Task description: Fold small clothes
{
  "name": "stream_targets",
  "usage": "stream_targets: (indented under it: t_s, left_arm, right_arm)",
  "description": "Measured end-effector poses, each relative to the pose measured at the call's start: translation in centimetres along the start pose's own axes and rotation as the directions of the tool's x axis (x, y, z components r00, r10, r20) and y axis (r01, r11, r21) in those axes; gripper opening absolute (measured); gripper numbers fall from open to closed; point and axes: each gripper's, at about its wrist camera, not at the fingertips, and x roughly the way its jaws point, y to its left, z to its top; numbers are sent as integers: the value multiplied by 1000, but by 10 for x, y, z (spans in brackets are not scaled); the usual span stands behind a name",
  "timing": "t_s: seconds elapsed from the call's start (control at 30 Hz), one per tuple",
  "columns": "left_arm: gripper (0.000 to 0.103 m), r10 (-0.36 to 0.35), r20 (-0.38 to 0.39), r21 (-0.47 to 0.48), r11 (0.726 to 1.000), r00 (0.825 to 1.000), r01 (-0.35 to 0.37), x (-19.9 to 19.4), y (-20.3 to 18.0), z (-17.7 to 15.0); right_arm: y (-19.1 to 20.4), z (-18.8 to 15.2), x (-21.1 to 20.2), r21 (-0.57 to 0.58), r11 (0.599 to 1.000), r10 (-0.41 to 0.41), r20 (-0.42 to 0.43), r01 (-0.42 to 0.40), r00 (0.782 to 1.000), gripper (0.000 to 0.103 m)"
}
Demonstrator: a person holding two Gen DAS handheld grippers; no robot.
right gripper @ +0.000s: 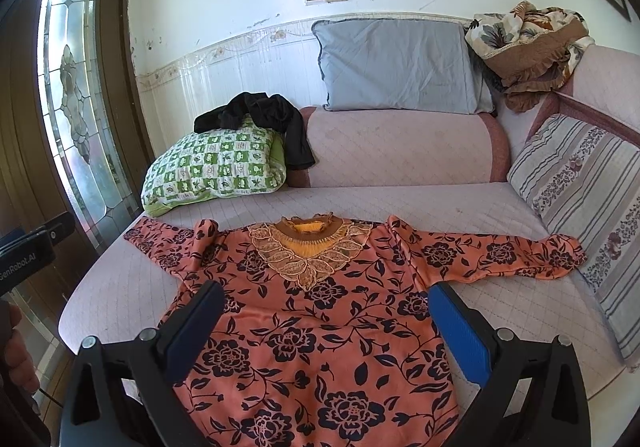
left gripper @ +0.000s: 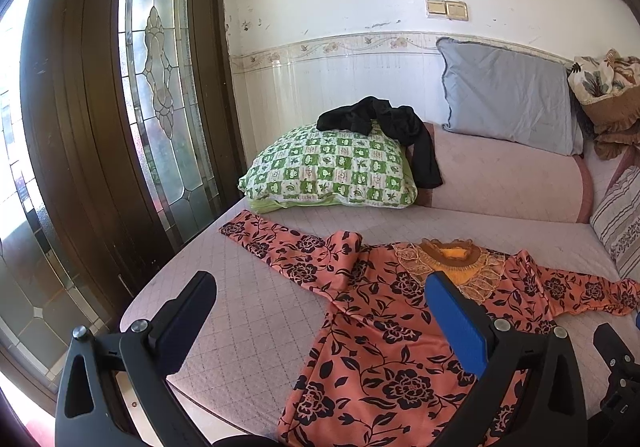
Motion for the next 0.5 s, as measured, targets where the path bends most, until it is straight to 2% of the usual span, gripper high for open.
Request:
stream_targets:
  t_s: [0.5]
  left_arm:
    - [103,1,-15,7,1000,1000,-1,4,-1,-3]
  right_arm:
    - [0,-4,3,10,1000,4,-12,-4,1000,103]
